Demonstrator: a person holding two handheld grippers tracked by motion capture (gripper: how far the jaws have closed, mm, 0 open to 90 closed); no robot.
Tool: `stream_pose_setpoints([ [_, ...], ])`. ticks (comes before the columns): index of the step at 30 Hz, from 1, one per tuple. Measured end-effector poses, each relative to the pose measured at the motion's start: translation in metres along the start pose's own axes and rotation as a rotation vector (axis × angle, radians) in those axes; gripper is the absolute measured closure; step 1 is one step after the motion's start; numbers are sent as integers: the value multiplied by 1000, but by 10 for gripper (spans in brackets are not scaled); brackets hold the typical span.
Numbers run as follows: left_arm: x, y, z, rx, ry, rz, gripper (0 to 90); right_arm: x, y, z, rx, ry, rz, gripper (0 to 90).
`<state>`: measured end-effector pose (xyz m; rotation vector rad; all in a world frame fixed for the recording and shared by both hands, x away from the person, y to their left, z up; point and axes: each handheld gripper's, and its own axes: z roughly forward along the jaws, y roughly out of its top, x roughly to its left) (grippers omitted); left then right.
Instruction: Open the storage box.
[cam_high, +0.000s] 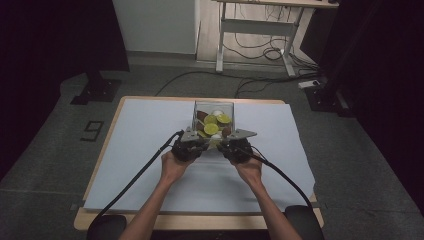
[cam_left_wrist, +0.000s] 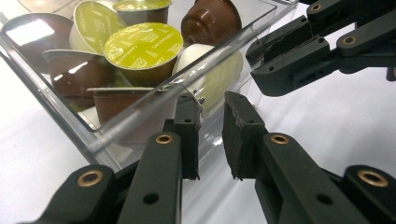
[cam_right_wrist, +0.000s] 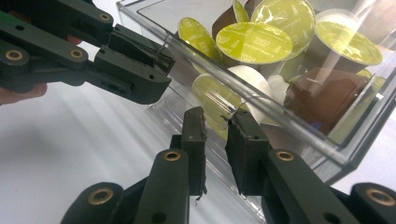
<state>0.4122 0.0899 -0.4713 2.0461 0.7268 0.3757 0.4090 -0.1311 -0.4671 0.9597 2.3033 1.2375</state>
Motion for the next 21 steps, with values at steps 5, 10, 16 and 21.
stream_pose_setpoints([
  [5,-5,-2,-4,4,-3,3,760,3,-1,-5,-2,0,-4,766],
  [10,-11,-6,-8,-4,-3,1,760,9,-4,-10,2,3,-19,767],
  [16,-17,-10,-11,-3,-12,0,759,16,-7,-15,10,-5,-50,767],
  [21,-21,-12,-15,-2,-16,6,759,21,-9,-19,14,-6,-63,767],
])
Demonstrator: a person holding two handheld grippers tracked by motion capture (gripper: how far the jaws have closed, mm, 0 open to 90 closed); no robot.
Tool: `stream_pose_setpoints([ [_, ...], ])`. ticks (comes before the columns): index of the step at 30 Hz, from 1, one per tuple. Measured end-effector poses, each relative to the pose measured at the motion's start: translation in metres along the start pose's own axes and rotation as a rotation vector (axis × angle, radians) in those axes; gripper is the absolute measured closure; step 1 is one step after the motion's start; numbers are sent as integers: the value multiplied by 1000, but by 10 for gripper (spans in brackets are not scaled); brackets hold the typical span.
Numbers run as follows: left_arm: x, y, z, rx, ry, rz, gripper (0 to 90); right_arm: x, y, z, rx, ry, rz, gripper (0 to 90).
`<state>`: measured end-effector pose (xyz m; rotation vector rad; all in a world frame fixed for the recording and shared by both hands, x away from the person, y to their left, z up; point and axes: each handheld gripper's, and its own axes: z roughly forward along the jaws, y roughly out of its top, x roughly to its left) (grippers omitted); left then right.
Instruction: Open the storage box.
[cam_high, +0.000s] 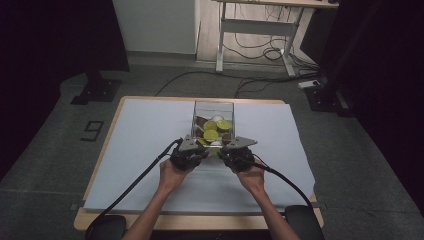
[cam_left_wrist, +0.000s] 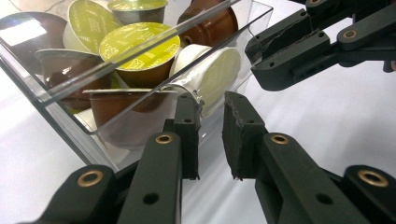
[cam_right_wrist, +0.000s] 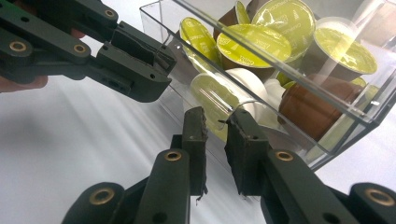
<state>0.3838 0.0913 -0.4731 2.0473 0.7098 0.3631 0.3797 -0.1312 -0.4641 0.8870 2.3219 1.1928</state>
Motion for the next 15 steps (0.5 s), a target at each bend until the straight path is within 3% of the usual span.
stream_pose_setpoints([
  [15,-16,-7,-12,10,-5,24,759,11,-9,-12,-11,34,3,768],
])
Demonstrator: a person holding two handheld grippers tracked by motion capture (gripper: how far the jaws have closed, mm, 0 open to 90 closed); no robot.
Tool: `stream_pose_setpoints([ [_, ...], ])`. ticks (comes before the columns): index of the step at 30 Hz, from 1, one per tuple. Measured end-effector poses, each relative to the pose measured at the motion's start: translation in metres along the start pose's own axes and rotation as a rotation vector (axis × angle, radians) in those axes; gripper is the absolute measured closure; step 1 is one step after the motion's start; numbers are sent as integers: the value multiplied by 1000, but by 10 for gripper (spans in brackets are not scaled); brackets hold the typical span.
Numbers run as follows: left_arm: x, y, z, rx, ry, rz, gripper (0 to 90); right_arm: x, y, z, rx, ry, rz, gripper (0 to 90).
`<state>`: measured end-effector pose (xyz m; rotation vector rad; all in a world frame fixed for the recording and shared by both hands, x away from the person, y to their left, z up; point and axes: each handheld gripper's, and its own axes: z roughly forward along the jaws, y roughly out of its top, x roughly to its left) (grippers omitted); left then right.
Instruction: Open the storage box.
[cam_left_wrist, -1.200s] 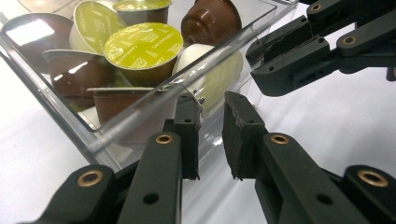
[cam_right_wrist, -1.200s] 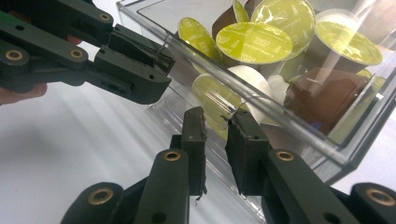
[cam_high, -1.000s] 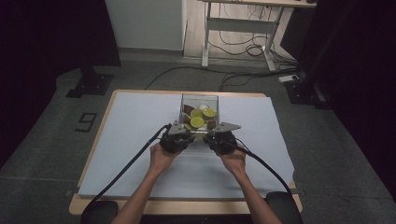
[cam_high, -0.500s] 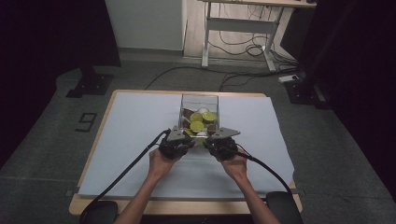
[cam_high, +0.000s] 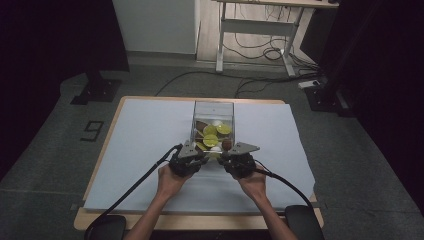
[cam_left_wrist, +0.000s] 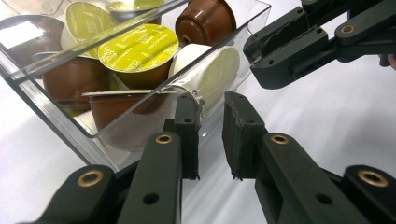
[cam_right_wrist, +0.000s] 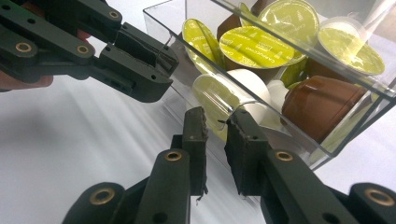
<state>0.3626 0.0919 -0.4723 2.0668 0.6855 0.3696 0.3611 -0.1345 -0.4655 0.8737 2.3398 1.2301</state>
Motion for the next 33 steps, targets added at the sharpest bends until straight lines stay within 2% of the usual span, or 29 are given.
stream_pose_setpoints([
  [12,-15,-7,-10,1,-7,17,760,13,-6,-11,5,12,-11,768],
  [25,-26,-14,-18,-12,-23,-4,761,26,-13,-18,12,23,-12,767],
  [33,-33,-18,-22,-16,-30,0,761,32,-16,-23,15,28,-20,766],
])
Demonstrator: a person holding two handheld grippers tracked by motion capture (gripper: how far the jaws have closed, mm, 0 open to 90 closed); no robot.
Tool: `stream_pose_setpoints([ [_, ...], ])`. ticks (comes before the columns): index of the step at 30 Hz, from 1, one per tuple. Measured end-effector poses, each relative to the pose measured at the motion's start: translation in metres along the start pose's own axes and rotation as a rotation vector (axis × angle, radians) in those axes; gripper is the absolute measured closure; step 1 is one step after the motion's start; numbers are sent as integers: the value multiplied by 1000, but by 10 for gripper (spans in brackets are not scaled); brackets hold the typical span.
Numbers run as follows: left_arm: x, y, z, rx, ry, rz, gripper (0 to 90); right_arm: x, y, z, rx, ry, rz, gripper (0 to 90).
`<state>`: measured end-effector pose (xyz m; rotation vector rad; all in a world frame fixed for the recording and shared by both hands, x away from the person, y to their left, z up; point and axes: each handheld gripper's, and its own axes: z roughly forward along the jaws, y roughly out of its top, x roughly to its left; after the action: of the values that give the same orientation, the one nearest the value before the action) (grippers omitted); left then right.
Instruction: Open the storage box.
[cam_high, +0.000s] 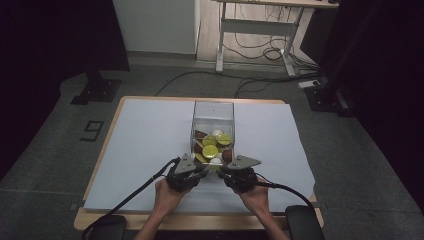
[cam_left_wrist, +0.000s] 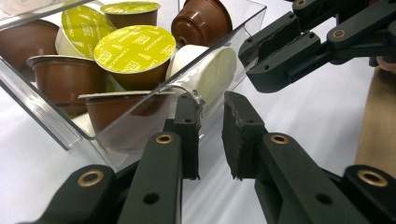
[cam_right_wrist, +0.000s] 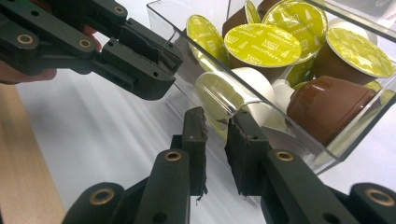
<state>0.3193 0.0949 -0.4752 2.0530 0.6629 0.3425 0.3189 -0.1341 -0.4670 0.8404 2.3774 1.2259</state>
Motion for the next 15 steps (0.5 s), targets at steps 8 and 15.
stream_pose_setpoints([
  [8,-7,-3,-4,-1,-10,-5,761,7,-3,-5,2,7,-2,766],
  [15,-12,-5,-5,-1,-11,-22,760,10,-5,-9,9,9,2,766],
])
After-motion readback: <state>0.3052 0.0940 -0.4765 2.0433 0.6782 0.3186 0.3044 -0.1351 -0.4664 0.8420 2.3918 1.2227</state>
